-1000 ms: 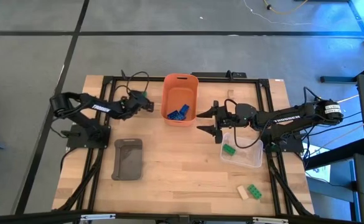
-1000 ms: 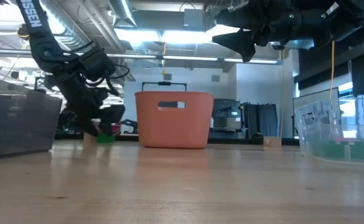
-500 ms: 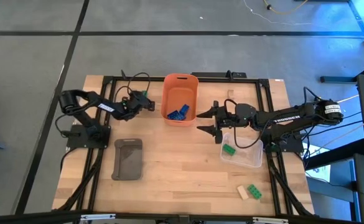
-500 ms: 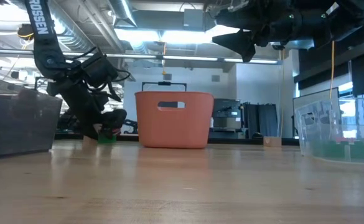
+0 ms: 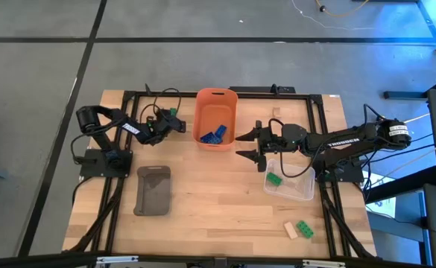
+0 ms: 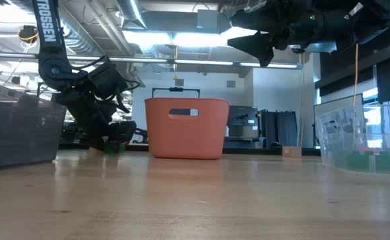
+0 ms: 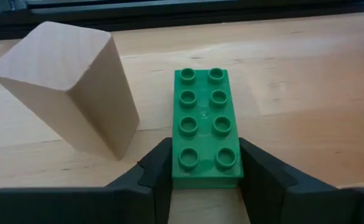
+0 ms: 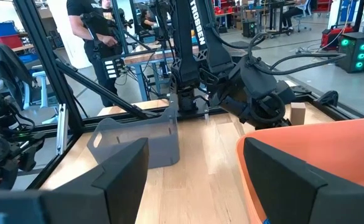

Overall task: Sort & place blocks by color
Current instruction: Put the top green game piece into the transparent bin

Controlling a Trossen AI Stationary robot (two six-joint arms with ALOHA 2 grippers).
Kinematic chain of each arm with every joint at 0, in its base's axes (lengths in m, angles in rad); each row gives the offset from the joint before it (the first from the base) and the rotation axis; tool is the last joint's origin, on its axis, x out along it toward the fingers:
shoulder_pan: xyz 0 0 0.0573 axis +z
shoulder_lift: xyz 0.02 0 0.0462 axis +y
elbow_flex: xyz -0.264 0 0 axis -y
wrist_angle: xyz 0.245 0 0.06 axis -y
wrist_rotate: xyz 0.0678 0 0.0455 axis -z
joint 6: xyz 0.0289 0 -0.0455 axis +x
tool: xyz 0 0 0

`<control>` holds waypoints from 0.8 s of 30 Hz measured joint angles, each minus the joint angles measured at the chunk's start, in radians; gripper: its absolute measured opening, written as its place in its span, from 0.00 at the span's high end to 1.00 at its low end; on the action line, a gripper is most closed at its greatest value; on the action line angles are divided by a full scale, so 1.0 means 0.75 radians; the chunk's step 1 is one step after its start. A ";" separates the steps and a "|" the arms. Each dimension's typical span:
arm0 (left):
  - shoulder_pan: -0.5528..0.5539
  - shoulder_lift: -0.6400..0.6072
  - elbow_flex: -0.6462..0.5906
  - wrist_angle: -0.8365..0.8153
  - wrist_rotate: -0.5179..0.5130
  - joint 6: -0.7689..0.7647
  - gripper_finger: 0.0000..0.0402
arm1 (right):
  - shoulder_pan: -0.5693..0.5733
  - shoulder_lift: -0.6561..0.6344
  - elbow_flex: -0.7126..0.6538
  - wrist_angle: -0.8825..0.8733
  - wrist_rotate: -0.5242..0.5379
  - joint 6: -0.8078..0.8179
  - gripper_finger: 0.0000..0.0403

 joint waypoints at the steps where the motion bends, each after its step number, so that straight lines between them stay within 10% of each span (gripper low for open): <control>1: 0.000 0.000 0.000 -0.001 0.001 0.001 0.68 | 0.000 0.000 0.000 0.000 0.000 0.000 0.34; 12: -0.030 -0.062 -0.001 -0.021 0.052 0.056 0.68 | 0.000 0.000 0.000 0.000 0.000 0.000 0.34; 24: -0.068 -0.590 -0.002 -0.150 -0.022 0.354 0.68 | 0.000 0.000 0.000 0.000 -0.001 -0.001 0.34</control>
